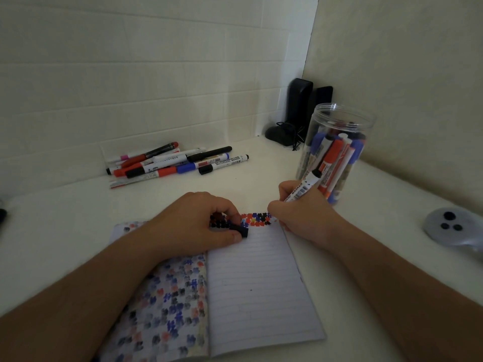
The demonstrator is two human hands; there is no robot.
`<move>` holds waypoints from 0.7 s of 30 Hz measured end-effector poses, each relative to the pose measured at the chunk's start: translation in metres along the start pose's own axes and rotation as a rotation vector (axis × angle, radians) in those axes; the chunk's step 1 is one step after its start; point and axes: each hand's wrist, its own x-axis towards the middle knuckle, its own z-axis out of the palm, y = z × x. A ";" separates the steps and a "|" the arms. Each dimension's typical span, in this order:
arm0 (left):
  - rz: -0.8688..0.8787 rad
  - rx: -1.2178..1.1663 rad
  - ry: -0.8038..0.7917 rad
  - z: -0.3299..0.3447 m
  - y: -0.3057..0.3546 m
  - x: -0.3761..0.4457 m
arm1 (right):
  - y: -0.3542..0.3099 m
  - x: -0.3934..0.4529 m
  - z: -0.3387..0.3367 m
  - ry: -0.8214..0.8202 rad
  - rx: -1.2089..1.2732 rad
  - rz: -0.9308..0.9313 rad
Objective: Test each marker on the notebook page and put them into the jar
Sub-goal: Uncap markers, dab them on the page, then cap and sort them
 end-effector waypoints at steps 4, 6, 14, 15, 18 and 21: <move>-0.003 -0.010 0.016 0.000 0.001 -0.001 | -0.003 -0.001 0.000 0.025 0.052 0.011; -0.001 -0.017 0.043 0.001 0.000 -0.001 | -0.005 -0.001 -0.002 0.079 0.123 0.009; -0.033 -0.198 0.222 0.000 0.002 -0.003 | -0.010 -0.015 -0.027 -0.191 0.675 -0.027; -0.033 -0.209 0.235 0.000 0.003 -0.003 | -0.012 -0.016 -0.028 -0.211 0.706 -0.009; -0.037 -0.211 0.248 -0.001 0.005 -0.003 | -0.015 -0.017 -0.028 -0.282 0.765 0.030; -0.036 -0.201 0.244 -0.001 0.007 -0.003 | -0.013 -0.017 -0.027 -0.341 0.774 0.042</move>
